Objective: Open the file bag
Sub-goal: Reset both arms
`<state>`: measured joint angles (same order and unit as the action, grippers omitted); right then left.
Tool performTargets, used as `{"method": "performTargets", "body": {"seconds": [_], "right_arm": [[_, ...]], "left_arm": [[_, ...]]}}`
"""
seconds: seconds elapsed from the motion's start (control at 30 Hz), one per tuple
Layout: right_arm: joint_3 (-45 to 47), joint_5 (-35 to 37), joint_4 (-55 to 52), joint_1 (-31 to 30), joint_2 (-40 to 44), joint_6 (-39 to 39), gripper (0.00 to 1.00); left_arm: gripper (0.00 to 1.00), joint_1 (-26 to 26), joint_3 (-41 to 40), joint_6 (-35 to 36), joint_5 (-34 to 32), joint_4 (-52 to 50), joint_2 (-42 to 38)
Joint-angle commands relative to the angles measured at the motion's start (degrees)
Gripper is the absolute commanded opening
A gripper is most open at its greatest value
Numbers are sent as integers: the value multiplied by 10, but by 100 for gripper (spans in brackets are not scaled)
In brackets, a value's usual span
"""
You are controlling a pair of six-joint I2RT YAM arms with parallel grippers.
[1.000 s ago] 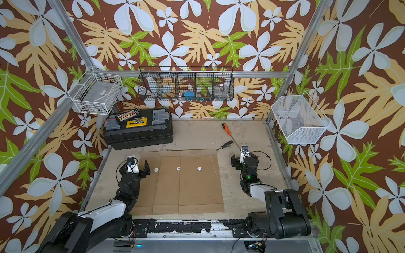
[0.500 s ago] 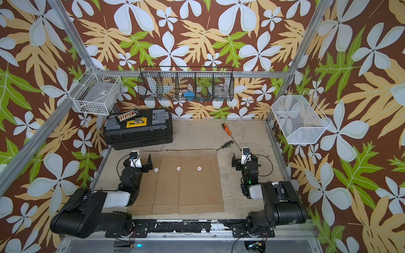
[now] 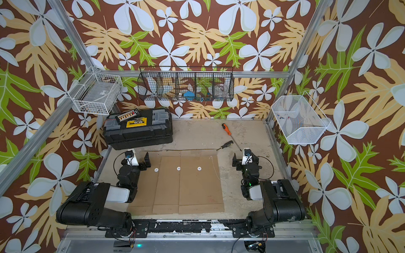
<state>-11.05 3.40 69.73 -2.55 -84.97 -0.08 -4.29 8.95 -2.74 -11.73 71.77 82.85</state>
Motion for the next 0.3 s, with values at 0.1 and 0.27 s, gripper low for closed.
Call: {"method": "performTargets", "body": {"seconds": [0.1,0.27], "right_arm": [[-2,3,8,0,0,6,100],[-2,-1,6,3,1,7,100]], "left_arm": [[100,1,1,-4,6,15,1],[100,1,1,-4,6,14,2]]}}
